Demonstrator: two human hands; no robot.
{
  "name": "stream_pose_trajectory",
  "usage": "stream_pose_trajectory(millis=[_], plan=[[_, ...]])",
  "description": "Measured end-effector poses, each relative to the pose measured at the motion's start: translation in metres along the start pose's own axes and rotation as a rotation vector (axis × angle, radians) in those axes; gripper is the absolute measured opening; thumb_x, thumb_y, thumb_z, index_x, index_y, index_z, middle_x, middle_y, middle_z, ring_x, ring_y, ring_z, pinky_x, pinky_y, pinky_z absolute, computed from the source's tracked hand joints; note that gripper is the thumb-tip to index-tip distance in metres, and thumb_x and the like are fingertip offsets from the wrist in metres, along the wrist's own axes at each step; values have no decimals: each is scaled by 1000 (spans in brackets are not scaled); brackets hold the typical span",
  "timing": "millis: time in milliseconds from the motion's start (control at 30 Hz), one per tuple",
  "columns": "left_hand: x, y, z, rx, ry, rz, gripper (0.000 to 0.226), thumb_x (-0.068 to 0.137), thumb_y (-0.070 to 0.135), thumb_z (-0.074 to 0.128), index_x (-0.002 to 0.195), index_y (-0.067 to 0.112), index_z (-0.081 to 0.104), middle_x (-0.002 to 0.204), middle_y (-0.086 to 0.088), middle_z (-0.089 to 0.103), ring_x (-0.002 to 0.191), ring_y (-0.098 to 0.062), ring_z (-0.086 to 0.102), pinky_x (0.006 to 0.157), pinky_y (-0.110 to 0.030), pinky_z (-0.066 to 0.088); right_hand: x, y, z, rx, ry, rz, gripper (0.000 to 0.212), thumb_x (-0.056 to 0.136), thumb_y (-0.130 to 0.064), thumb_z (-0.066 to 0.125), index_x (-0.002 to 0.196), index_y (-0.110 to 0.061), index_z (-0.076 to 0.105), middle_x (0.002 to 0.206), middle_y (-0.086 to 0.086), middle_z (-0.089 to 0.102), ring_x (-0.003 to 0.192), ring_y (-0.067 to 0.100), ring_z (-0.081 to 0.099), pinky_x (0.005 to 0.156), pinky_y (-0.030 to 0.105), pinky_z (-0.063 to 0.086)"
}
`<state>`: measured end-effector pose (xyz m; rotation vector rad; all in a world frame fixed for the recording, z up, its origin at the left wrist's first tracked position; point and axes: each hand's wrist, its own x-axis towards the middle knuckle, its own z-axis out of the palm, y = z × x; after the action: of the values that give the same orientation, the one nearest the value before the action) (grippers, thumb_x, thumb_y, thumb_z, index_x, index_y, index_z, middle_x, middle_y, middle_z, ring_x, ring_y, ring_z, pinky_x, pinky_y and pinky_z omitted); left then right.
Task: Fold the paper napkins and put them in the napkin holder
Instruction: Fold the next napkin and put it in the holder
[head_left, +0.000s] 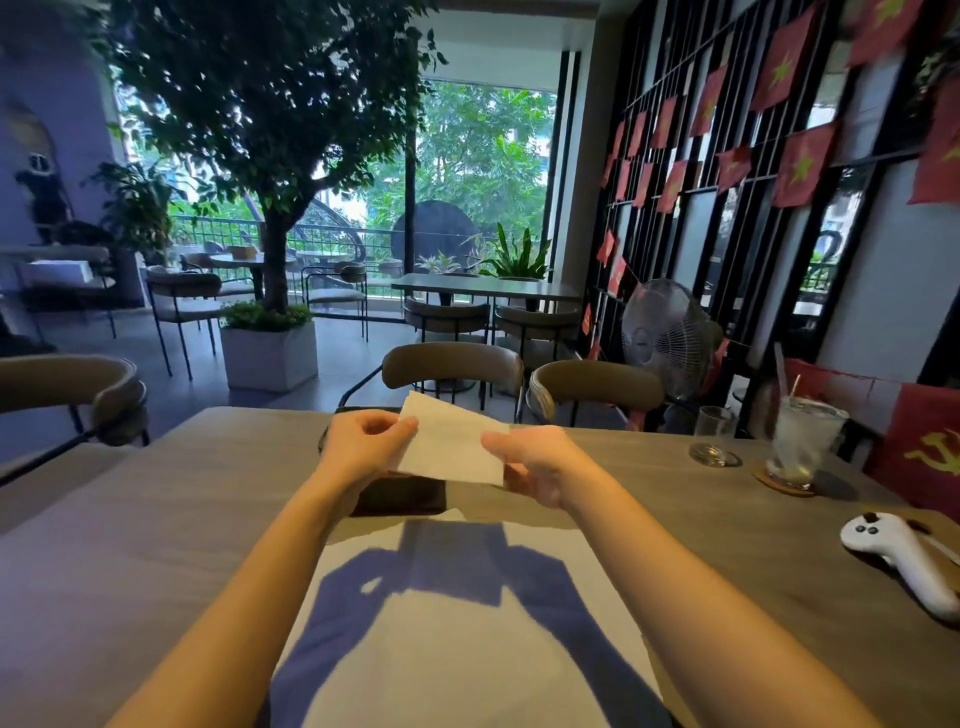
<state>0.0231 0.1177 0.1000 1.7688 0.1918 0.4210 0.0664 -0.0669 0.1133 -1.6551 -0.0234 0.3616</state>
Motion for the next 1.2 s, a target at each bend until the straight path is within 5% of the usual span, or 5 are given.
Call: stream_pose_trajectory(millis=[133,300,533,867,1200], plan=[[38,-1,-19,26,150,46,11,85,21,64,77,14,68,76,-3,63,76,-16,56,69,-33,51,39,-26,35,22,38,-38,27,85,-3,68,110,4,60,93,11,67,77,18,67,53,26,58],[86,-20,-41,201,248,89,28,84,18,64,112,14,61,78,-3,61,75,-21,56,77,-42,52,85,-41,71,-137,123,-165,35,83,-3,67,116,6,62,117,22,65,109,30,64,93,40,54],[119,-61,-48,797,127,61,20,87,29,55,100,35,68,105,-5,66,112,-32,49,91,-41,35,125,-15,97,-705,159,-178,21,71,-6,70,69,-7,49,62,2,38,51,14,37,33,18,26],[128,-63,-48,1091,-285,-116,31,93,42,44,103,28,69,126,-11,53,133,-33,27,105,-53,17,139,-11,107,-1274,66,-366,26,85,-9,69,108,-3,57,111,15,62,101,29,61,68,29,44],[116,-59,-34,1114,-128,-4,52,95,52,27,103,24,70,118,-8,60,132,-29,27,105,-51,19,135,-8,88,-1075,207,-589,10,86,-12,66,85,-4,71,84,13,70,79,27,67,74,40,59]])
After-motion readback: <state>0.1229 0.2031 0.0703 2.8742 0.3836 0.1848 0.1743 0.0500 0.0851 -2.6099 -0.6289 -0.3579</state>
